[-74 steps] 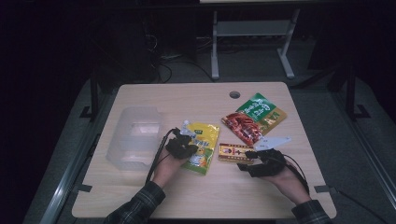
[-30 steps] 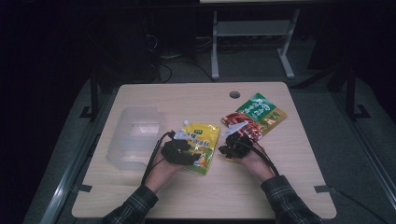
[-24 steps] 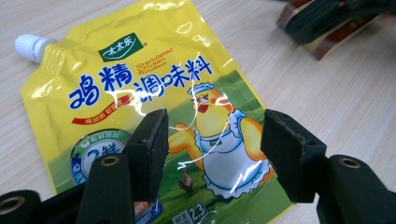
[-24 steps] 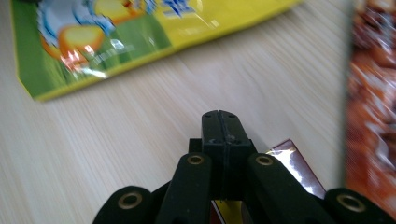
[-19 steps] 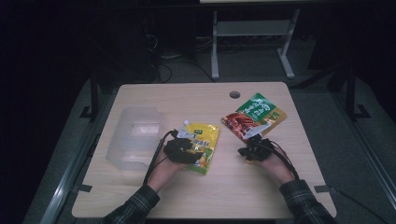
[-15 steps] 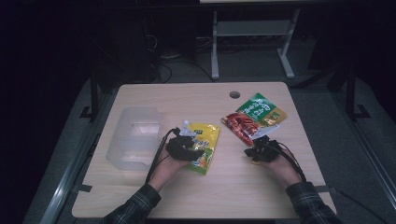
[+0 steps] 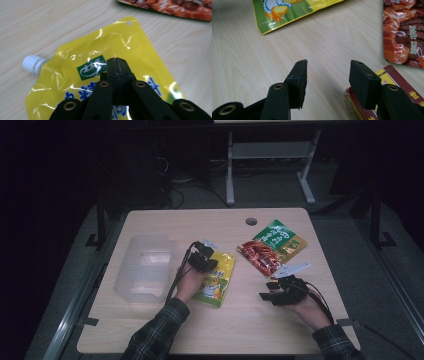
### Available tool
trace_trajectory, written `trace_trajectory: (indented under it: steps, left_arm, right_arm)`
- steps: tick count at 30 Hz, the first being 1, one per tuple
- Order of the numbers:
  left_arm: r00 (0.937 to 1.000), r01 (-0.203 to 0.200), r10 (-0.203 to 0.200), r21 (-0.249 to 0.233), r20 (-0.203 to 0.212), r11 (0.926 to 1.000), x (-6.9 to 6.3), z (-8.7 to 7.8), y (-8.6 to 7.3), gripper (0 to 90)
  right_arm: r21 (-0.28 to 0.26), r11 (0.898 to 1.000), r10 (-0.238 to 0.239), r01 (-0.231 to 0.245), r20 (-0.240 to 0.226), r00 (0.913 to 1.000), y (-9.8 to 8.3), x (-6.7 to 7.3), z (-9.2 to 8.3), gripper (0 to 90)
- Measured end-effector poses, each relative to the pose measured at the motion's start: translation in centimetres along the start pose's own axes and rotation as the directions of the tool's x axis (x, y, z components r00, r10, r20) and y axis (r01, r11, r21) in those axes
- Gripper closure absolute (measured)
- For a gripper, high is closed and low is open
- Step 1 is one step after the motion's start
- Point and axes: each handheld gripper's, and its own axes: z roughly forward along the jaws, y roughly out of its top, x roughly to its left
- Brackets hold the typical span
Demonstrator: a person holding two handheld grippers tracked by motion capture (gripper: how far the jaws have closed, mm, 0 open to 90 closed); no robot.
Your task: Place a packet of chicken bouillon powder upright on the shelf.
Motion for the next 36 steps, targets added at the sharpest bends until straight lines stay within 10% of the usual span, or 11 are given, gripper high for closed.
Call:
trace_trajectory:
  steps: [6, 14, 28, 31, 36]
  left_arm:
    - [0.9997, 0.006, -0.007, 0.017, 0.024, 0.9998, 0.1, 0.7, -0.4, 89.9]
    - [0.9943, -0.088, 0.086, 0.040, 0.063, 0.9953, -1.9, 0.6, -1.0, 90.0]
    - [0.9586, -0.218, 0.203, 0.056, 0.199, 0.9743, -4.9, -1.1, -2.9, 90.0]
    - [0.9590, -0.202, 0.188, 0.046, 0.213, 0.9784, -4.7, -1.4, -2.8, 90.0]
    - [0.9769, -0.145, 0.141, 0.013, 0.161, 0.9894, -3.1, -2.5, -2.0, 89.8]
  right_arm:
    - [-0.011, 1.000, 0.002, -0.002, -0.005, 1.0000, 0.0, 0.0, 0.0, 46.9]
    - [-0.019, 1.000, -0.001, 0.001, -0.005, 1.0000, 0.2, 0.1, 0.0, 46.0]
    - [-0.019, 1.000, -0.008, 0.008, -0.004, 1.0000, 0.2, 0.3, 0.0, 44.8]
    - [-0.021, 1.000, -0.007, 0.007, -0.003, 1.0000, 0.2, 0.2, 0.0, 44.5]
    - [-0.025, 1.000, -0.012, 0.012, -0.003, 0.9999, 0.1, 0.2, 0.0, 43.8]
